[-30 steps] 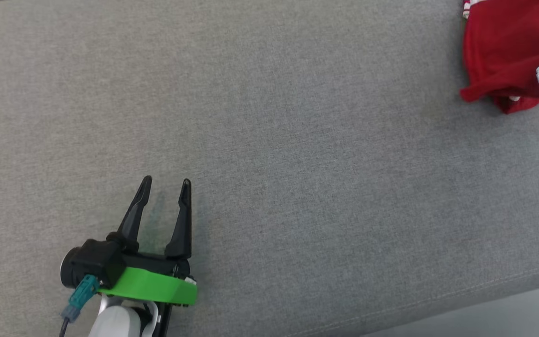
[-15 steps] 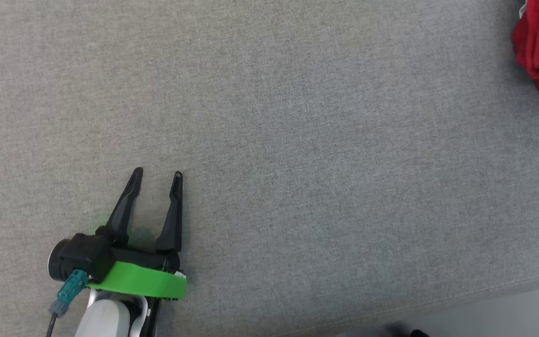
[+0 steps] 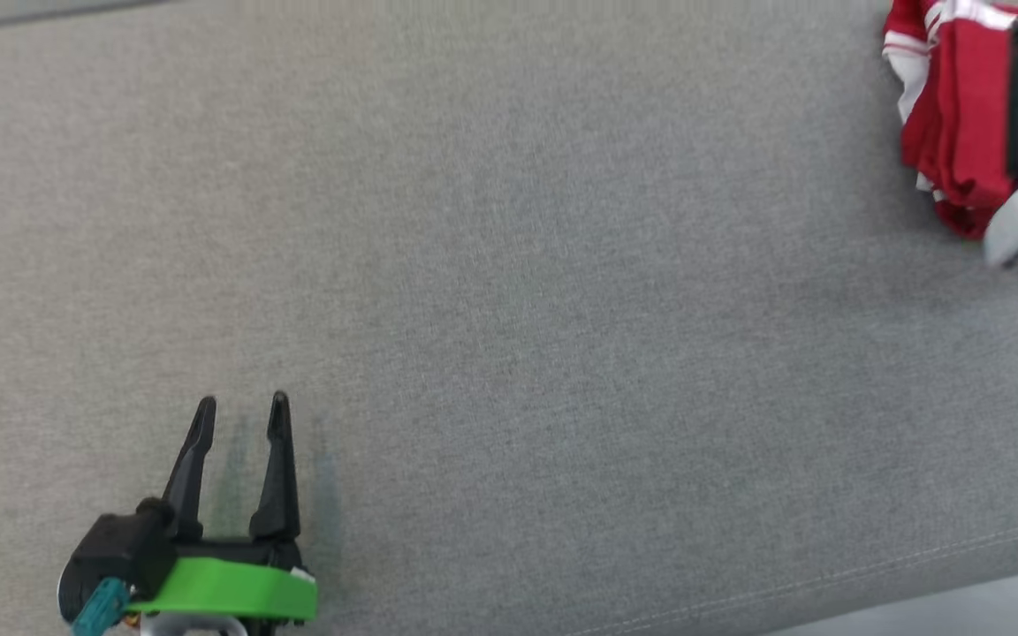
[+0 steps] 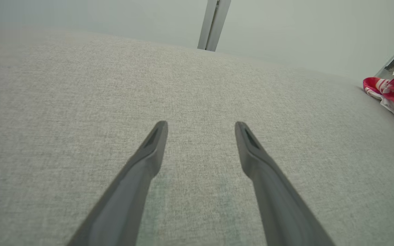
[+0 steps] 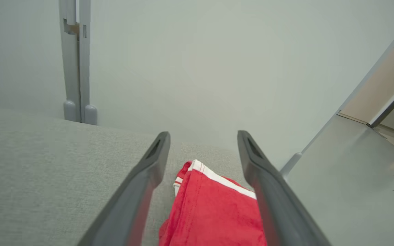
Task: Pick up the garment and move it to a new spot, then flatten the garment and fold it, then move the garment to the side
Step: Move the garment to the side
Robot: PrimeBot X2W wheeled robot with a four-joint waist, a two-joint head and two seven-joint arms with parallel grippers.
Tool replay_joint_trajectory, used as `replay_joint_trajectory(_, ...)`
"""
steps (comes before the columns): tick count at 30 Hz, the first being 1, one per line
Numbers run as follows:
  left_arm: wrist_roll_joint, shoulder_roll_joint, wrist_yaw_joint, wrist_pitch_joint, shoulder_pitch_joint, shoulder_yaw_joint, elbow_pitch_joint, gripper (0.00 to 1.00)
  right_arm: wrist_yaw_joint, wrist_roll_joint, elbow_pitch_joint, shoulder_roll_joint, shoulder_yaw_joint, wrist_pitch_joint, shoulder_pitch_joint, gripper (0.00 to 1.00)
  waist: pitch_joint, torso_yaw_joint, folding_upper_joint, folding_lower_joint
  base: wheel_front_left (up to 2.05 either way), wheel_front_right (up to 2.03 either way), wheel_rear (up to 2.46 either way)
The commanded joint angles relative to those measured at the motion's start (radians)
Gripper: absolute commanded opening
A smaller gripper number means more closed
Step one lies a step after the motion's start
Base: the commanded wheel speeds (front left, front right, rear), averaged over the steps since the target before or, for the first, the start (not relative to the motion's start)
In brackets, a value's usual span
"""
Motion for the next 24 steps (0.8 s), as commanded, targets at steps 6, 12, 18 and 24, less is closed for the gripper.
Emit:
replay_joint_trajectory(6, 0.010, -0.007, -0.001, 0.001, 0.085, 0.072, 0.016, 1.00, -0.002, -0.009, -0.061, 0.096, 0.019, -0.146, 0.251, 1.00, -0.204, 0.072, 0.0000, 0.0000, 0.00, 0.00, 0.00)
replay_joint_trajectory(12, 0.012, -0.007, 0.040, 0.001, 0.142, 0.100, 0.019, 1.00, -0.002, -0.058, -0.094, 0.162, 0.052, -0.188, 0.432, 1.00, -0.271, 0.124, 0.0000, 0.0000, 0.00, 0.00, 0.00)
replay_joint_trajectory(18, 0.027, -0.007, 0.058, 0.001, 0.158, 0.110, 0.035, 1.00, -0.002, -0.054, -0.157, 0.254, 0.020, -0.186, 0.571, 1.00, -0.302, 0.174, 0.0000, 0.0000, 0.00, 0.00, 0.00)
replay_joint_trajectory(24, 0.019, -0.007, 0.064, 0.001, 0.165, 0.101, 0.027, 1.00, -0.002, -0.074, -0.167, 0.307, 0.000, -0.187, 0.654, 1.00, -0.315, 0.191, 0.0000, 0.0000, 0.00, 0.00, 0.00)
